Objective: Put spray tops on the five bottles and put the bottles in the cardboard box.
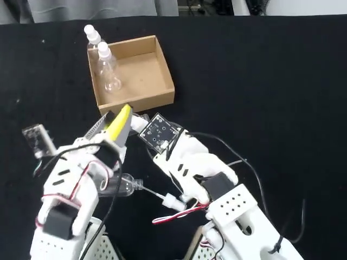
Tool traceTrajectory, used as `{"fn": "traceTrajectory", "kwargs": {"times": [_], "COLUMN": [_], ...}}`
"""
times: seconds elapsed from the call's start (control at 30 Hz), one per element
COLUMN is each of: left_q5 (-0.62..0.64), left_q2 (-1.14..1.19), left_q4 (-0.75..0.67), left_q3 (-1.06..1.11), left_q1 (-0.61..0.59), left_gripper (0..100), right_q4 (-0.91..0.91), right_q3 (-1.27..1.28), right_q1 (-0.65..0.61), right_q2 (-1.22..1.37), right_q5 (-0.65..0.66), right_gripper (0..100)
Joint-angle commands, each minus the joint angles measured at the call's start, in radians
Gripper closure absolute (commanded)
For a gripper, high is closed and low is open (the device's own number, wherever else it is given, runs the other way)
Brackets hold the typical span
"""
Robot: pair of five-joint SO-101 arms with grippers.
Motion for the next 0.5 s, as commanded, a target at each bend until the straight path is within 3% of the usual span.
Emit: {"fn": "traceTrajectory", "kwargs": {"times": [0.0, 0.23, 0.47], "left_q5": [-0.008, -0.008, 0.040], "left_q2": [-0.043, -0.038, -0.038], "left_q4": [0.051, 0.064, 0.046], "left_q3": [-0.097, -0.130, -0.133], "left_q1": [-0.031, -0.173, -0.262], "left_gripper": [82, 82, 82], "right_q4": [-0.031, -0.026, -0.025], "right_q3": [-0.008, -0.038, -0.084], "right_q1": [-0.006, -0.005, -0.005], "right_q2": [-0.039, -0.039, -0.039], "right_q5": [-0.009, -0.012, -0.118], "right_gripper": [96.2, 96.2, 96.2]}}
